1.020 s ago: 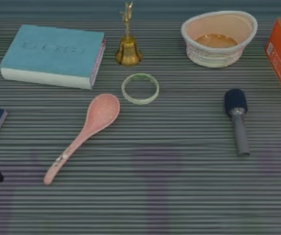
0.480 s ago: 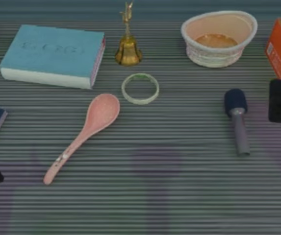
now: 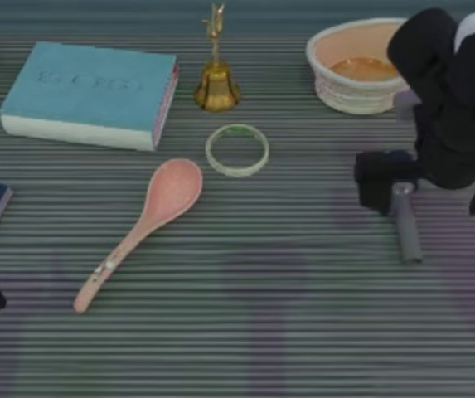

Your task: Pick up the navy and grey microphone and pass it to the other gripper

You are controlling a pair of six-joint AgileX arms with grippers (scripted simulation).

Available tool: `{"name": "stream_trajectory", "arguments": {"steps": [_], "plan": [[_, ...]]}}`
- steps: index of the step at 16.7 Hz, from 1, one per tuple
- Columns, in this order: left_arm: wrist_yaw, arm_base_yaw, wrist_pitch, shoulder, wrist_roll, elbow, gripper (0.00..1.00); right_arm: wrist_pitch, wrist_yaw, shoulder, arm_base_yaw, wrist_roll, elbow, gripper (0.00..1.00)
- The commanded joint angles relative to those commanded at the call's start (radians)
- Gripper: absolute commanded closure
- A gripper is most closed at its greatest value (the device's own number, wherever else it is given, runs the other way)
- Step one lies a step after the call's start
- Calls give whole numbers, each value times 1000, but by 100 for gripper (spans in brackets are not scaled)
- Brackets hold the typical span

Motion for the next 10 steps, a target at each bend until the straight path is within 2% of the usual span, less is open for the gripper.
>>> {"name": "stream_trajectory", "arguments": {"steps": [10], "plan": [[0, 0, 0, 0, 0, 0, 0, -20, 2, 79, 14, 13, 44, 0]]}}
